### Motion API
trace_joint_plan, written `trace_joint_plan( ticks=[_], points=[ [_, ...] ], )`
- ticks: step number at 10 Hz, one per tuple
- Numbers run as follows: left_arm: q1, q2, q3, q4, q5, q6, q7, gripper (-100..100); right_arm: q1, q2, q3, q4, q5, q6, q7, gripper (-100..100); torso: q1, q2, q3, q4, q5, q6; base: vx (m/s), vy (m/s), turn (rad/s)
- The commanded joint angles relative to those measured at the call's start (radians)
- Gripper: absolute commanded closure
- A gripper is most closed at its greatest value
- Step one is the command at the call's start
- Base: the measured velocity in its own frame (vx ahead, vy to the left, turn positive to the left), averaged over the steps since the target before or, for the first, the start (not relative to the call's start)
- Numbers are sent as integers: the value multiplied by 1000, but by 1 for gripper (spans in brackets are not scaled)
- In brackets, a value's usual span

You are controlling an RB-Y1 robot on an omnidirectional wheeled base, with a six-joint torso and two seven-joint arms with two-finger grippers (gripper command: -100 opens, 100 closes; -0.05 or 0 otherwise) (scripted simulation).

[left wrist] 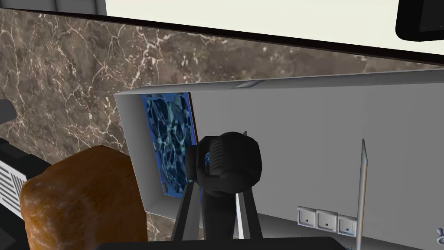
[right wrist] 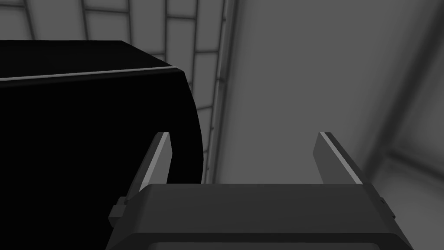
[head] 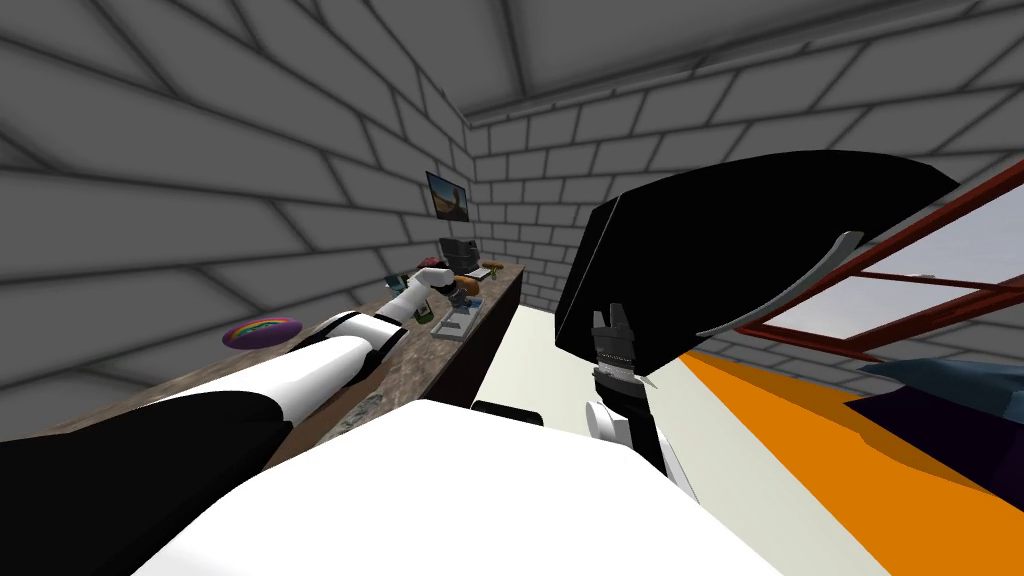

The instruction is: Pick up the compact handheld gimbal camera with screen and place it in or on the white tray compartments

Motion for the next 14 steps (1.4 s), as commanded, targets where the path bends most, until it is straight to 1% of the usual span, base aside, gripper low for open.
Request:
trace_joint_plan(
  ticks=[1, 5, 6, 7, 9, 11, 12, 13, 14],
  points=[
    [0, 0, 0, 0, 0, 0, 0, -100, 0, 0, 0, 0, 0, 0, 0, 0, 0, 0, 0, 0, 0, 0, 0, 10, 1],
    [0, 0, 0, 0, 0, 0, 0, -100, 0, 0, 0, 0, 0, 0, 0, 0, -4, 0, 0, 0, -1, 0, 0, 0, 0],
    [0, 0, 0, 0, 0, 0, 0, 0, 0, 0, 0, 0, 0, 0, 0, 0, -4, 0, 0, 0, -1, 0, 0, 0, 0],
    [-19, 22, 3, -21, 19, 37, 7, -100, 0, 0, 0, 0, 0, 0, 0, 0, -4, 0, 0, 0, -1, 0, 11, -13, 30],
    [-31, 37, 5, -35, 31, 61, 12, -100, 0, 0, 0, 0, 0, 0, 0, 0, -6, -1, 0, 0, -2, 0, 16, -22, 27],
    [-57, 67, 8, -63, 56, 111, 21, -100, 0, 0, 0, 0, 0, 0, 0, 0, -6, -1, 0, 0, -2, 0, 15, -25, 27],
    [-48, 59, 7, -59, 49, 96, 20, -100, 0, 0, 0, 0, 0, 0, 0, 0, -6, -1, 0, 0, -2, 0, 7, -13, 10],
    [-50, 60, 8, -60, 50, 101, 21, 0, 0, 0, 0, 0, 0, 0, 0, 0, -5, -1, 0, 0, -1, 1, 0, 0, 0],
    [-50, 60, 8, -60, 50, 101, 21, 0, 0, 0, 0, 0, 0, 0, 0, 0, -5, 0, 0, 0, -1, 0, 0, 0, 0]
  ],
)
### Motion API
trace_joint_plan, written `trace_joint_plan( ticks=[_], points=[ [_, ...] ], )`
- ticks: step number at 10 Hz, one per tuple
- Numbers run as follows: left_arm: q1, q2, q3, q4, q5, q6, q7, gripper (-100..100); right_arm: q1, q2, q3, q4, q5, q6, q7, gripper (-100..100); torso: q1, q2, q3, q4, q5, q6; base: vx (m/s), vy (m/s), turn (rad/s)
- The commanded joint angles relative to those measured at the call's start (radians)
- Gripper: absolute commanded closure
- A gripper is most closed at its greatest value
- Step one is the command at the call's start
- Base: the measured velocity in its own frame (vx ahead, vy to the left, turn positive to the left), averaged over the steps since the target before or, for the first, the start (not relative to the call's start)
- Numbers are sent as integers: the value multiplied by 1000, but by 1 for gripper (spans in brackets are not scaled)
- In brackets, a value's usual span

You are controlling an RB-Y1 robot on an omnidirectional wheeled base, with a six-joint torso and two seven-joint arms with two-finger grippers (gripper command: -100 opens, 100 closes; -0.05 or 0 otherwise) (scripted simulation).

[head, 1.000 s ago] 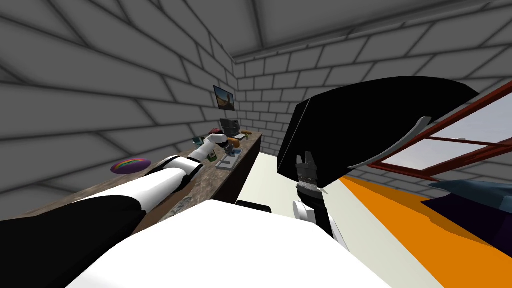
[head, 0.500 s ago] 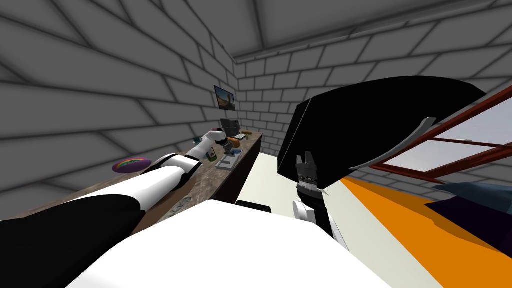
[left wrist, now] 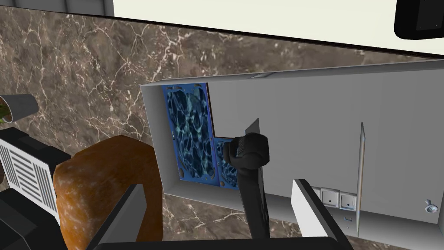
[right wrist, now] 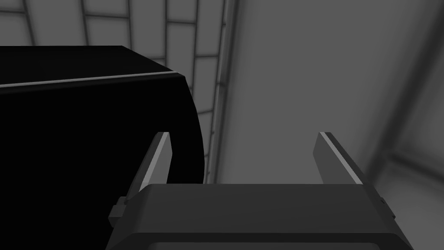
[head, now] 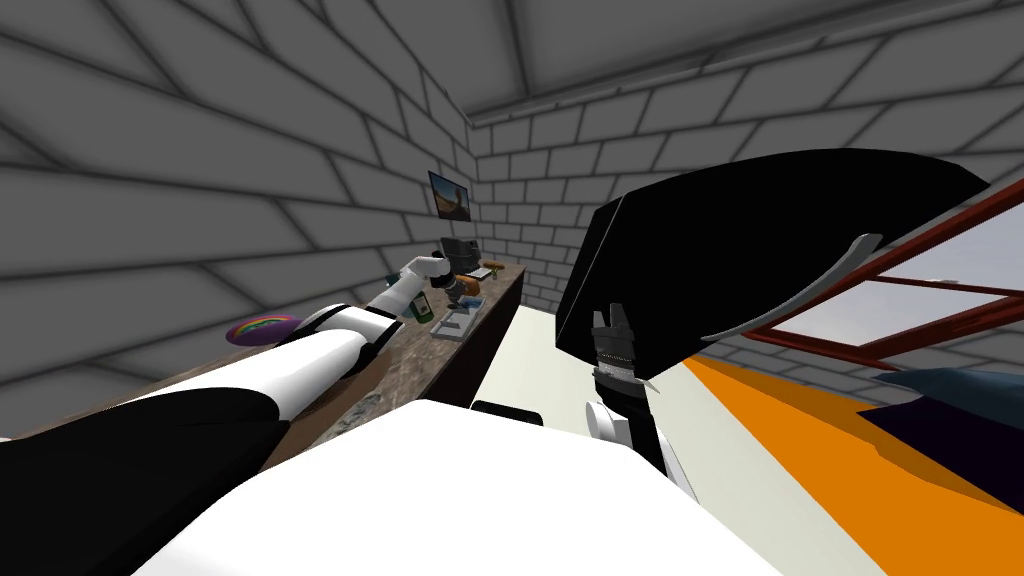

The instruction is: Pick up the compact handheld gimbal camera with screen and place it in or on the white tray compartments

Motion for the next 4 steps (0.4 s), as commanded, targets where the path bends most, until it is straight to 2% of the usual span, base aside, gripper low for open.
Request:
trace_joint_plan(
  ticks=[1, 4],
  points=[
    [0, 0, 0, 0, 0, 0, 0, 0, 0, 0, 0, 0, 0, 0, 0, 0, 0, 0, 0, 0, 0, 0, 0, 0, 0],
    [0, 0, 0, 0, 0, 0, 0, 0, 0, 0, 0, 0, 0, 0, 0, 0, 0, 0, 0, 0, 0, 0, 0, 0, 0]
  ],
)
